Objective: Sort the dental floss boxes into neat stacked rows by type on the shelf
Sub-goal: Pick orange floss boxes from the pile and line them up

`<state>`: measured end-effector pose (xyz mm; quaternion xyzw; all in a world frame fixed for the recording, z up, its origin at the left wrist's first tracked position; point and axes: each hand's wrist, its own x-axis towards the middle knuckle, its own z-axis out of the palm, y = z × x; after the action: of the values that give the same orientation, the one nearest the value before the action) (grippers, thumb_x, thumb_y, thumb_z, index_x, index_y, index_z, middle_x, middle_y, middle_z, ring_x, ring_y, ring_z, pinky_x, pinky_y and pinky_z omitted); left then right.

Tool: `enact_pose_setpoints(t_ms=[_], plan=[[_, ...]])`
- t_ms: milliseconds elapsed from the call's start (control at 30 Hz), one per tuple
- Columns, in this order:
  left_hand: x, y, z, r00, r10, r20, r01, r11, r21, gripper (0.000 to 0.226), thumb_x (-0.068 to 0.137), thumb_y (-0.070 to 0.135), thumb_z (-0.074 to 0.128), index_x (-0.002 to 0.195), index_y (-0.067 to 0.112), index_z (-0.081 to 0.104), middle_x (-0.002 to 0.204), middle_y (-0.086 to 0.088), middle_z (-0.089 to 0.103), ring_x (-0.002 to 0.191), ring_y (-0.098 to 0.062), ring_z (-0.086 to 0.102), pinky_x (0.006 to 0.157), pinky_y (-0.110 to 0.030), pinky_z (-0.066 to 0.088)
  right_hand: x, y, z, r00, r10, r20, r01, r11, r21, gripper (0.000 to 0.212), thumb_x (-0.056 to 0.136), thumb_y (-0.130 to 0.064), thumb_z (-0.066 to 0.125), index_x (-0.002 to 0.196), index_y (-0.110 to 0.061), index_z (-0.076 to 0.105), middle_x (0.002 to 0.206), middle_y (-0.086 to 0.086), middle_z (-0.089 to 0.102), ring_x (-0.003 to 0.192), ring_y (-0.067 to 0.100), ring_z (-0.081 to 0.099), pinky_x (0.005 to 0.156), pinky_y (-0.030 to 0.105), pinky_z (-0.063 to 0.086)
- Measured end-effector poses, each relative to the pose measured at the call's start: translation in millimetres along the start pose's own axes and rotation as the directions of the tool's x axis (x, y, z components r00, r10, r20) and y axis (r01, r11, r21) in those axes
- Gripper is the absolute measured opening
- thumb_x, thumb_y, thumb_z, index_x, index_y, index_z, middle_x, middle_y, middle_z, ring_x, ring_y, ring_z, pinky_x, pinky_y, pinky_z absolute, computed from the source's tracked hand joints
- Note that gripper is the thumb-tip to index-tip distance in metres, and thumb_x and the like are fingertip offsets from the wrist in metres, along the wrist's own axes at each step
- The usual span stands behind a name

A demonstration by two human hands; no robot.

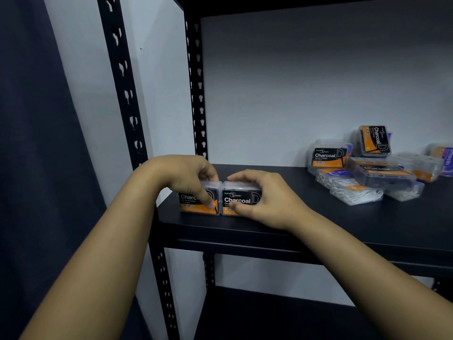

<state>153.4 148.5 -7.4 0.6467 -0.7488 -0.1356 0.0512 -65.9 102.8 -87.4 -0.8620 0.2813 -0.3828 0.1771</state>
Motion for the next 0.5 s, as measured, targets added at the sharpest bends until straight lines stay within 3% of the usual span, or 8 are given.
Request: enact_pose_setpoints(t_ms=[333, 500], plan=[[-0.5, 2.2, -1.4, 1.0, 0.013, 0.021, -0.013, 1.0, 0.005, 0.037, 0.071, 0.04, 0.089, 0.103, 0.032, 0.073, 0.094, 0.017, 0.077, 0.088, -0.008, 0.072, 0.086, -0.031, 0.057, -1.0, 1.0, 1.9, 1.0, 0.02, 0.011, -0.021, 1.0, 0.016, 0.046, 0.077, -0.031, 0.085, 0.121, -0.027, 0.072, 0.103, -0.015, 0.075, 0.094, -0.003, 0.07, 0.085, 0.017, 0.054], [1.4, 3.0, -0.2, 0.999, 0.032, 0.036, -0.032, 0.999, 0.003, 0.036, 0.071, 0.038, 0.089, 0.102, 0.031, 0.073, 0.09, 0.018, 0.077, 0.085, -0.007, 0.073, 0.081, -0.028, 0.055, -1.0, -0.8, 3.0, 1.0, 0.027, 0.003, -0.027, 0.999, 0.024, 0.044, 0.076, -0.027, 0.085, 0.118, -0.026, 0.073, 0.101, -0.013, 0.076, 0.092, -0.001, 0.071, 0.086, 0.023, 0.057]])
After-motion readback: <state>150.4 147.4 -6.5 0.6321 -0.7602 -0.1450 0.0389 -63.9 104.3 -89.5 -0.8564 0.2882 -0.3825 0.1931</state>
